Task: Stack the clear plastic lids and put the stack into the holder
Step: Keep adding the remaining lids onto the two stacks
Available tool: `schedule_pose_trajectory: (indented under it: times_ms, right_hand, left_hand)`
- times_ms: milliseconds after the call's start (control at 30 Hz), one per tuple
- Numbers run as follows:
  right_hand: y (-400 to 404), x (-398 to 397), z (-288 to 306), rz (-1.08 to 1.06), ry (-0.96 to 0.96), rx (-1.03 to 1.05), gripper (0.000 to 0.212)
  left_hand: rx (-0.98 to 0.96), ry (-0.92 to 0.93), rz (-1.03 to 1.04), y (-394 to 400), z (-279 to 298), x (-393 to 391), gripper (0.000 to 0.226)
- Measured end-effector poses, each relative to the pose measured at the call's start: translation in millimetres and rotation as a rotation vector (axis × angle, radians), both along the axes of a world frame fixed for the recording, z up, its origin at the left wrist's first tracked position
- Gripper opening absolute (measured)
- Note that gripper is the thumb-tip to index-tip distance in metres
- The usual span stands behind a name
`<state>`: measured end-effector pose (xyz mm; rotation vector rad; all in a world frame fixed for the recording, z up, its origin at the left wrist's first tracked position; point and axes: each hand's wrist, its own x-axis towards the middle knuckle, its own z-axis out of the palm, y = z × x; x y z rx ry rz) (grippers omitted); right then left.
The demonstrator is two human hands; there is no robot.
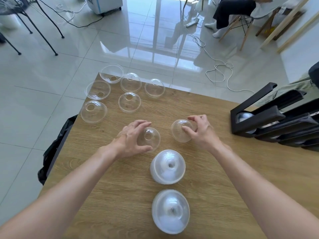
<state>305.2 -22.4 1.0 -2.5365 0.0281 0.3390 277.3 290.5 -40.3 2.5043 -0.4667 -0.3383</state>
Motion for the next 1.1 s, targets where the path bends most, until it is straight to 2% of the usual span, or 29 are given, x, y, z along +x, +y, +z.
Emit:
schedule_pose_trajectory:
  times_ms: [133, 300, 467, 667, 833, 967, 1100]
  right_hand:
    - [13.3, -5.4, -4.0, 0.169, -0.092, -0.183, 0.069]
    - [21.4, -8.7, -18.2, 0.197, -0.021, -0.261, 0.078]
    - [21.3, -9.3, -20.0, 0.139, 0.055, -0.186, 0.081]
    - [12.4, -23.0, 18.7, 0.118, -0.071, -0.032, 0.079]
    - [10.6, -46.3, 66.8, 0.228, -0.147, 0.167, 0.075]
    - [14.4, -73.0, 87.7, 0.354, -0.143, 0.219, 0.083]
    - [22.0, -96.4, 82.7, 0.47, -0.149, 0.229, 0.087]
  left_hand:
    - [0.096, -0.017, -0.07, -8.5, -3.3, -2.1, 0.096]
    - [0.072, -0.023, -0.006, -11.6, -3.5, -5.1, 0.089]
    - [0.022, -0.037, 0.148, -7.4, 7.4, -19.1, 0.088]
    - [-0.088, -0.095, 0.301, 3.8, 32.4, -50.9, 0.085]
    - [-0.201, -0.174, 0.416, 3.2, 51.0, -89.9, 0.083]
    - [-0.226, -0.207, 0.47, -5.3, 63.7, -122.5, 0.082]
    - [-0.307, -0.217, 0.567, -11.0, 68.5, -158.7, 0.083]
